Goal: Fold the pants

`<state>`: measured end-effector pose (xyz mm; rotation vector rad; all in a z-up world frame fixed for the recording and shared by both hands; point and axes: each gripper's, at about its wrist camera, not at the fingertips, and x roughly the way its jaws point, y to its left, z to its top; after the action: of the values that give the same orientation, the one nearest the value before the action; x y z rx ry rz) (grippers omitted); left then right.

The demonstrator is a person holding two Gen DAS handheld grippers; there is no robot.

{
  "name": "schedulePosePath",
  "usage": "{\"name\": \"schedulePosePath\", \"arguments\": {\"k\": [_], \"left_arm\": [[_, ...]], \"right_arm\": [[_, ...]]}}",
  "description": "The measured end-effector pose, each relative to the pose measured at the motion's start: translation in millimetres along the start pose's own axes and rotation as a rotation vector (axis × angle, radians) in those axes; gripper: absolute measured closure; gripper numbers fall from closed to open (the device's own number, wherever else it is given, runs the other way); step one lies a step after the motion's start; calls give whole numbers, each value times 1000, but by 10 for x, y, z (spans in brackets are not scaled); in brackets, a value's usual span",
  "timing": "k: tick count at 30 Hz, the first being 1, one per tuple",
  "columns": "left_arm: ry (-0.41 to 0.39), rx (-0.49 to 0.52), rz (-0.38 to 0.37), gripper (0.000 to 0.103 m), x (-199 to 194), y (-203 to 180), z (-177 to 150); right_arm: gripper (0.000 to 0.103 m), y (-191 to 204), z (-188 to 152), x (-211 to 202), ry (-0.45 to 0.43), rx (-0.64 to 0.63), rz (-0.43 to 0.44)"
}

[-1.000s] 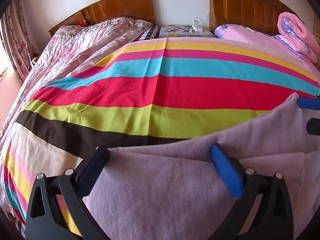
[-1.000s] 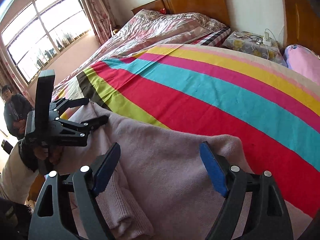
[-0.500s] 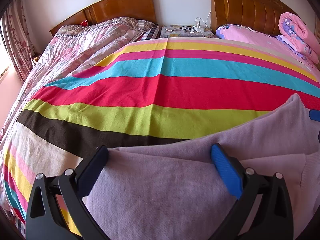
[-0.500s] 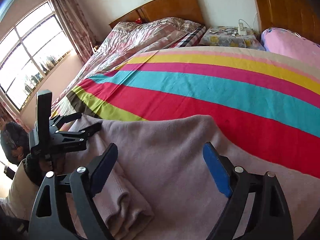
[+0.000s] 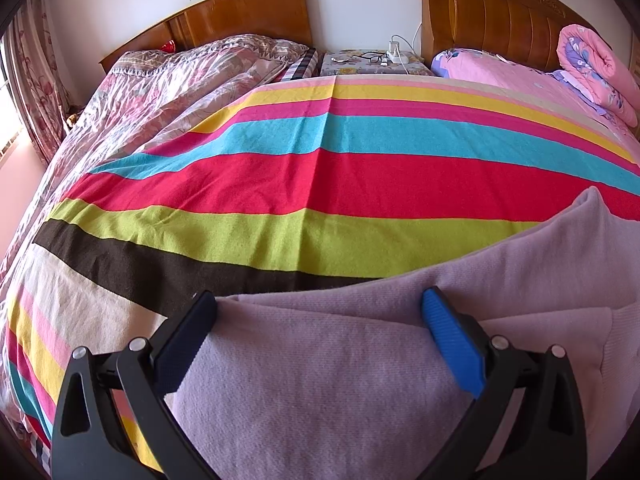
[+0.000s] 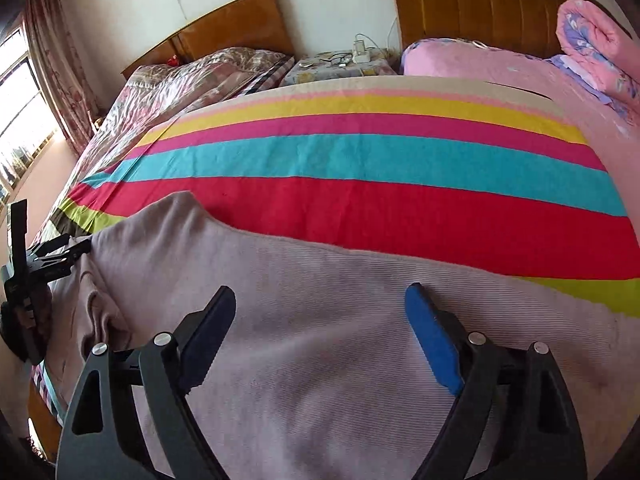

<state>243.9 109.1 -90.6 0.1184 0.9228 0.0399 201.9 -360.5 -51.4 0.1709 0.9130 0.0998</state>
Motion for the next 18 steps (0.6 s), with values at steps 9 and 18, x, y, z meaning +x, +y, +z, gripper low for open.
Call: {"name": "schedulePosePath", "arguments": {"k": [9,18], "left_arm": [[-1,0,0,1,-20,-25,-2],[-195,58,-51,1,-1113,-337,-292]], "right_arm": [[19,-223,-131,-155,9,-30,-56],[15,651,-917,-946,-47,-266,-49]]}}
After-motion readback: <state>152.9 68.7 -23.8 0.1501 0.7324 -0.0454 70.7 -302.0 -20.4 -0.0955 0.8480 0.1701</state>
